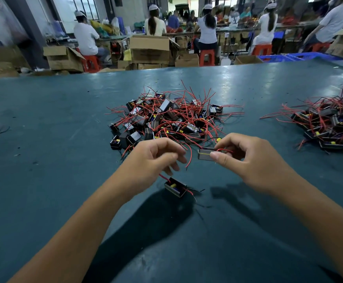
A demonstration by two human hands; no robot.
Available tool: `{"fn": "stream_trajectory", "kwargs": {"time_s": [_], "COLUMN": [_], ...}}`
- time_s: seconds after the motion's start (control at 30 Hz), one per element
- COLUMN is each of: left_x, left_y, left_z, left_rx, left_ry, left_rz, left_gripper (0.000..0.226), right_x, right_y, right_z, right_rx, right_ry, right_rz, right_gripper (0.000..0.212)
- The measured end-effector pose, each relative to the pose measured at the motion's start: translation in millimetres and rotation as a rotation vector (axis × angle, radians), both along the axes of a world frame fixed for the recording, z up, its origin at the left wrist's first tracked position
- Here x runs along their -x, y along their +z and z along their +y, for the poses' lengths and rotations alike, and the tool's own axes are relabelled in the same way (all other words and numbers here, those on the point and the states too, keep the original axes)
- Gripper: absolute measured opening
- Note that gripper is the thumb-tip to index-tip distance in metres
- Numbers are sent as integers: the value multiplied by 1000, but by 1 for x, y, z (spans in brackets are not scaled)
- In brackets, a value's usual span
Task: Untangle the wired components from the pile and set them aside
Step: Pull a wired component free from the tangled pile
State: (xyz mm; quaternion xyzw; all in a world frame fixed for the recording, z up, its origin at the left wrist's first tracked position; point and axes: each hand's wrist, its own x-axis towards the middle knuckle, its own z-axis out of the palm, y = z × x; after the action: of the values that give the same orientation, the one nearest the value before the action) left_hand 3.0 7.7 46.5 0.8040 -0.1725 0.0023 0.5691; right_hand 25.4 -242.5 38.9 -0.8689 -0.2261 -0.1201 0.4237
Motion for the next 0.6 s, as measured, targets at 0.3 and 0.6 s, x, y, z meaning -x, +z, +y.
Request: {"fn": "stream_trajectory", "kwargs": {"time_s": [0.3,0.6], "left_x": [2,-4], "left_y": [-5,-7], "left_z": [4,8], "left_rx": [-625,-783], "left_ry": [-245,-266], "left_rz": [-252,-207], "left_gripper": [14,10], "right_x": [-12,-10], "right_y": [-11,-5], "right_z": [-10,-12], "right_rx": [527,577], "right_ry": [-107,76], "right_rz": [205,252], "right_gripper": [23,19]}}
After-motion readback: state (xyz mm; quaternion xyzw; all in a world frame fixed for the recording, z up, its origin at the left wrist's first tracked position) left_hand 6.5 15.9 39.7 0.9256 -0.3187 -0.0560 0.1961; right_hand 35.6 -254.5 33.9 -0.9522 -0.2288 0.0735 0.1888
